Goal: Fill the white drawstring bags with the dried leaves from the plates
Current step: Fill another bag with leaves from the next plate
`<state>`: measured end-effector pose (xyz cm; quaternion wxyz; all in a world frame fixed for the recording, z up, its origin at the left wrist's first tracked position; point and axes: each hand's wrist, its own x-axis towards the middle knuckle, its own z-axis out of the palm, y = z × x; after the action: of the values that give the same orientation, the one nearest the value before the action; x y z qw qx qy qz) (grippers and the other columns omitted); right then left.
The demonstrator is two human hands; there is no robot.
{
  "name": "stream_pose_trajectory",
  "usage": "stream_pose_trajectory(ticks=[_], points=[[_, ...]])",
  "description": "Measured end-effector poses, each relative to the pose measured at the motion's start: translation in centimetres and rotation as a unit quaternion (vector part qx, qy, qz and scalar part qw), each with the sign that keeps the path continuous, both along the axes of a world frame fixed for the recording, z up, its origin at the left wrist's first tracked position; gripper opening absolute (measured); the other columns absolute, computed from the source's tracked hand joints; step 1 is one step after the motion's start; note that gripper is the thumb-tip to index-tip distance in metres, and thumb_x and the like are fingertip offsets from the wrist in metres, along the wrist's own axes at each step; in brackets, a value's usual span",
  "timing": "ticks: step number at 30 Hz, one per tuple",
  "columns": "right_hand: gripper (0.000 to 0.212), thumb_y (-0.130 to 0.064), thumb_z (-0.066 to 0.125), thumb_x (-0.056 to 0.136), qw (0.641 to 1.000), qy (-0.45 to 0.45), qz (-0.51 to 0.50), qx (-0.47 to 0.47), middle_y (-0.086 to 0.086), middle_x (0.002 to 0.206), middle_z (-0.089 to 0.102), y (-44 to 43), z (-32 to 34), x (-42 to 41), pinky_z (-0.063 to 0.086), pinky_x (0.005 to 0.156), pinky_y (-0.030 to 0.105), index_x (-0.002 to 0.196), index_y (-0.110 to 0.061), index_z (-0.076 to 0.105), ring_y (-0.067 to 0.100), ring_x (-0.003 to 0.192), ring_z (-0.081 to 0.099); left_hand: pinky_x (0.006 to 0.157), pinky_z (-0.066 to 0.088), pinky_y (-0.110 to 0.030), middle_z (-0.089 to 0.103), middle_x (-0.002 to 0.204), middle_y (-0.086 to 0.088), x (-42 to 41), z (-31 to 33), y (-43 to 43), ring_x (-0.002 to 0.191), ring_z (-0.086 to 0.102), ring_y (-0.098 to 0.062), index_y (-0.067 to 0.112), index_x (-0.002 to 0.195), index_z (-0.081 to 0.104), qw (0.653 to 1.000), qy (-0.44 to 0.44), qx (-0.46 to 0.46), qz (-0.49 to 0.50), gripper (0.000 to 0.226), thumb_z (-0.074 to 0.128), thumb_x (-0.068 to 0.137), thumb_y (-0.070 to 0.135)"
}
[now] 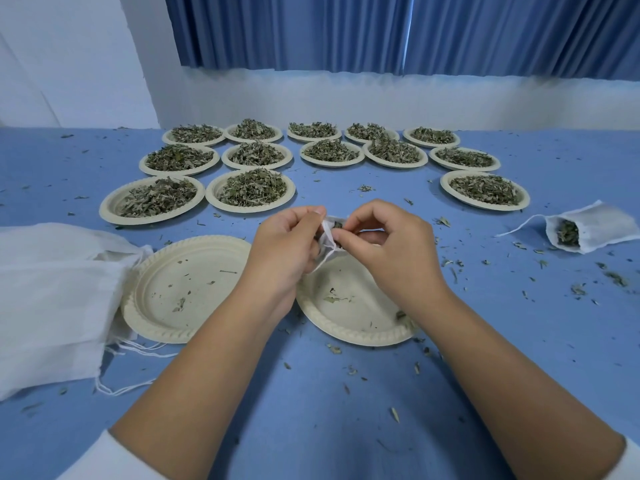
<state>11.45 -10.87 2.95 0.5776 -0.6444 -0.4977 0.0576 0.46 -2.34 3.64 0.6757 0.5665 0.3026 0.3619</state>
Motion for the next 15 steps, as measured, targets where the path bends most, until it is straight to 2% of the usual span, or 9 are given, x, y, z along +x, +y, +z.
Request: stream_pose_trajectory(ticks=[3, 7, 9, 10, 12, 14, 15], points=[[0.011, -0.017, 0.074, 0.083, 0.999, -0.026, -0.015, 0.015, -0.017, 0.081, 0.070, -0.1, 0.1, 0.2, 0.053, 0.071, 0.019, 0.079, -0.026, 0.068, 0.003, 0.073, 0.067, 0.038, 0.026, -0.015, 0.039, 0.062, -0.005, -0.1, 0.1, 0.0, 0.038, 0.029, -0.005, 0.013, 0.097, 0.065, 1.000, -0.005, 0.000, 0.009, 0.012, 0.054, 0.099, 0.019], [0.017, -0.017, 0.076, 0.082, 0.999, 0.000, -0.033, 0.010, -0.010, 0.095, 0.065, -0.1, 0.3, 0.9, 0.049, 0.066, 0.017, 0.086, -0.032, 0.067, 0.000, 0.081, 0.060, 0.039, 0.024, -0.015, 0.037, 0.058, -0.001, -0.3, 0.3, -0.1, 0.040, 0.028, -0.006, 0.017, 0.093, 0.065, 1.000, -0.023, -0.002, 0.012, 0.012, 0.055, 0.099, 0.020], [0.017, -0.023, 0.078, 0.081, 0.992, 0.111, -0.007, -0.059, -0.007, 0.101, 0.066, -0.1, 0.5, 1.3, 0.055, 0.072, 0.020, 0.094, -0.029, 0.068, -0.002, 0.080, 0.062, 0.039, 0.024, -0.015, 0.037, 0.054, 0.002, -0.4, 0.4, -0.1, 0.040, 0.027, -0.006, 0.017, 0.091, 0.065, 0.999, -0.035, -0.006, 0.005, 0.013, 0.054, 0.099, 0.020], [0.019, -0.025, 0.077, 0.082, 0.976, 0.192, 0.032, -0.099, -0.005, 0.102, 0.070, -0.1, 0.5, 1.4, 0.058, 0.074, 0.023, 0.099, -0.025, 0.069, 0.001, 0.084, 0.067, 0.038, 0.024, -0.015, 0.036, 0.052, 0.003, -0.5, 0.5, -0.1, 0.039, 0.026, -0.005, 0.017, 0.091, 0.064, 0.999, -0.041, -0.008, -0.001, 0.013, 0.054, 0.099, 0.019], [0.021, -0.023, 0.073, 0.086, 0.921, 0.336, 0.127, -0.154, 0.003, 0.104, 0.074, 0.0, 0.5, 1.7, 0.060, 0.076, 0.029, 0.107, -0.017, 0.070, 0.014, 0.096, 0.072, 0.037, 0.025, -0.013, 0.036, 0.049, 0.005, -0.6, 0.7, -0.1, 0.037, 0.027, -0.004, 0.015, 0.091, 0.064, 0.999, -0.047, -0.011, -0.019, 0.013, 0.054, 0.099, 0.019], [0.020, -0.019, 0.068, 0.090, 0.879, 0.405, 0.193, -0.161, 0.009, 0.105, 0.074, 0.2, 0.4, 1.7, 0.059, 0.076, 0.030, 0.108, -0.010, 0.071, 0.021, 0.101, 0.071, 0.037, 0.027, -0.012, 0.036, 0.047, 0.006, -0.6, 0.8, -0.3, 0.036, 0.028, -0.003, 0.014, 0.092, 0.063, 0.998, -0.038, -0.004, -0.048, 0.013, 0.054, 0.099, 0.020], [0.019, -0.017, 0.066, 0.091, 0.869, 0.420, 0.208, -0.157, 0.011, 0.104, 0.074, 0.2, 0.2, 1.7, 0.059, 0.075, 0.029, 0.107, -0.007, 0.071, 0.022, 0.101, 0.071, 0.037, 0.027, -0.012, 0.036, 0.046, 0.006, -0.6, 0.8, -0.4, 0.036, 0.029, -0.003, 0.013, 0.091, 0.062, 0.998, -0.030, 0.006, -0.063, 0.013, 0.054, 0.099, 0.020]])
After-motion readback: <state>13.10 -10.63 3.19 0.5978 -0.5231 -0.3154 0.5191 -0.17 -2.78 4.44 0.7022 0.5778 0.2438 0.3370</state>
